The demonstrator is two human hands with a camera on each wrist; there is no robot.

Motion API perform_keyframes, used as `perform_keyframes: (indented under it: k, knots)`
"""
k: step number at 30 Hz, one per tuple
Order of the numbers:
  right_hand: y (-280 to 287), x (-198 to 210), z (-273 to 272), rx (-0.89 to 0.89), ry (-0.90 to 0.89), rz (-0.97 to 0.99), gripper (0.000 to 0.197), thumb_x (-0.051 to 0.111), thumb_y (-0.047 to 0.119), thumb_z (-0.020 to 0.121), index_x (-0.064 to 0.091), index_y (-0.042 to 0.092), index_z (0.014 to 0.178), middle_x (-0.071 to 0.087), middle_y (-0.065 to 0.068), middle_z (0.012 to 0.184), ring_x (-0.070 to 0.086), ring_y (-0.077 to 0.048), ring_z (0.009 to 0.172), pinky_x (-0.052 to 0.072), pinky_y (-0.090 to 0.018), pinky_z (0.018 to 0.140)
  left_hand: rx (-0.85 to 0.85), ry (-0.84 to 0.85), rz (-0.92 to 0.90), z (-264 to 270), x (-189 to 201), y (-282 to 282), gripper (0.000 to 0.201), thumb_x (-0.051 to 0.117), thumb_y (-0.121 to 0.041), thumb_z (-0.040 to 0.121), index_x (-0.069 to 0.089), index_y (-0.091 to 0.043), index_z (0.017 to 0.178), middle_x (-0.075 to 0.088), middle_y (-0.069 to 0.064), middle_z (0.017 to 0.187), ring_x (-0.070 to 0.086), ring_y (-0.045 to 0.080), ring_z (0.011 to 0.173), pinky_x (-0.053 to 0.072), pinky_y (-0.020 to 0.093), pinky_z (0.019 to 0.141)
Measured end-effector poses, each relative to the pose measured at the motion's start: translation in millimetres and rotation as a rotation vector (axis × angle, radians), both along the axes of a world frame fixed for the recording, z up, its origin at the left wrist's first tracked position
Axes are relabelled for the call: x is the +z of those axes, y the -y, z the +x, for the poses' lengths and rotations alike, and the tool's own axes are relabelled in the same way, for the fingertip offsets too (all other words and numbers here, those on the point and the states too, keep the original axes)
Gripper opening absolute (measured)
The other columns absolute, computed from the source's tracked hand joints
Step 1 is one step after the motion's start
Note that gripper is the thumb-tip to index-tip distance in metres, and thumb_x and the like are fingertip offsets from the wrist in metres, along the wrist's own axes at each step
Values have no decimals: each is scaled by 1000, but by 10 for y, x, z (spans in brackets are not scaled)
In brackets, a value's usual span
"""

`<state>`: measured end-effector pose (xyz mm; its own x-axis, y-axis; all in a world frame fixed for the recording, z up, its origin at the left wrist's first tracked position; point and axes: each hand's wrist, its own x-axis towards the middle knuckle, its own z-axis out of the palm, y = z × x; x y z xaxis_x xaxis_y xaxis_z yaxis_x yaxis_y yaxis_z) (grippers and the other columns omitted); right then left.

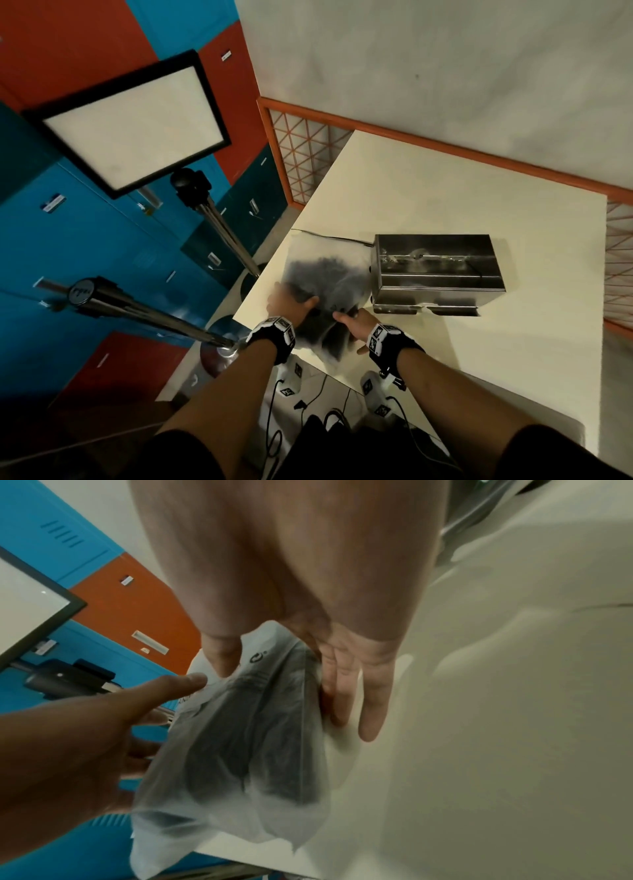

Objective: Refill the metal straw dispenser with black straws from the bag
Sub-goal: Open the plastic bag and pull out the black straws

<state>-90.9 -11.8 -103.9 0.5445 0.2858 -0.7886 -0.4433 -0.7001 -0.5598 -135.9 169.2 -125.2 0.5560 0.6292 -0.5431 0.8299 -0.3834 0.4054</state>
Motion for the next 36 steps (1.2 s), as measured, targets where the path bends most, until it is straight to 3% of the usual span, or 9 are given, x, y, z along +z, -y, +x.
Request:
perform_keyframes:
  k: [6,10,13,17,23,27,31,34,36]
  knots:
    - [-67,-64,20,-24,-69,76,71,70,59,77,46,26,135,55,-2,131,55,-30,112,51,-45,80,-20,53,-104,-151,31,91,103,77,-63,75,25,-11,146,55,19,140,57,40,123,49,49,103]
    - [-137,-28,55,-10,37,186,53,71,50,82,58,22,125,63,5,115,59,-21,110,46,-38,96,22,94,-203,-267,124,177,86,75,-59,81,34,-8,137,58,15,132,60,38,118,47,36,88]
    - [-169,48,44,34,109,279,47,75,43,80,61,23,120,69,0,117,63,-19,106,46,-39,103,64,194,-279,-357,120,216,102,79,-71,63,43,-12,139,62,5,131,63,30,115,50,35,96]
    - [-158,186,63,12,178,386,57,83,20,75,54,19,125,66,3,109,60,-14,101,45,-23,84,79,342,-428,-444,270,262,85,81,-55,54,58,-19,128,70,0,119,67,20,108,54,40,98]
    - [-41,314,124,-9,211,483,82,96,33,45,56,25,117,70,3,111,65,-15,108,52,-35,94,40,453,-480,-567,466,326,76,83,-42,50,67,-15,120,75,6,113,71,20,103,56,42,96]
    - [209,423,151,49,206,482,84,96,40,47,60,18,119,70,0,111,65,-17,107,54,-38,93,-80,492,-479,-571,583,386,76,89,-50,48,67,-21,116,74,2,112,70,19,104,57,44,95]
    - [538,507,121,98,252,453,55,94,32,56,64,28,102,72,7,102,67,-8,99,54,-25,84,-201,556,-478,-505,712,493,82,98,-23,59,57,-17,130,66,-10,120,63,8,115,55,20,90]
    - [789,539,89,96,266,483,49,90,15,65,60,28,102,67,17,95,61,12,84,48,-6,67,-298,515,-518,-429,846,629,72,93,-41,58,64,-27,123,69,-3,124,64,17,119,55,34,99]
    - [927,529,71,63,287,484,52,90,13,65,59,26,106,66,15,97,59,14,85,46,-3,67,-323,519,-546,-408,898,704,65,89,-44,60,64,-33,119,70,-1,125,64,17,118,53,38,101]
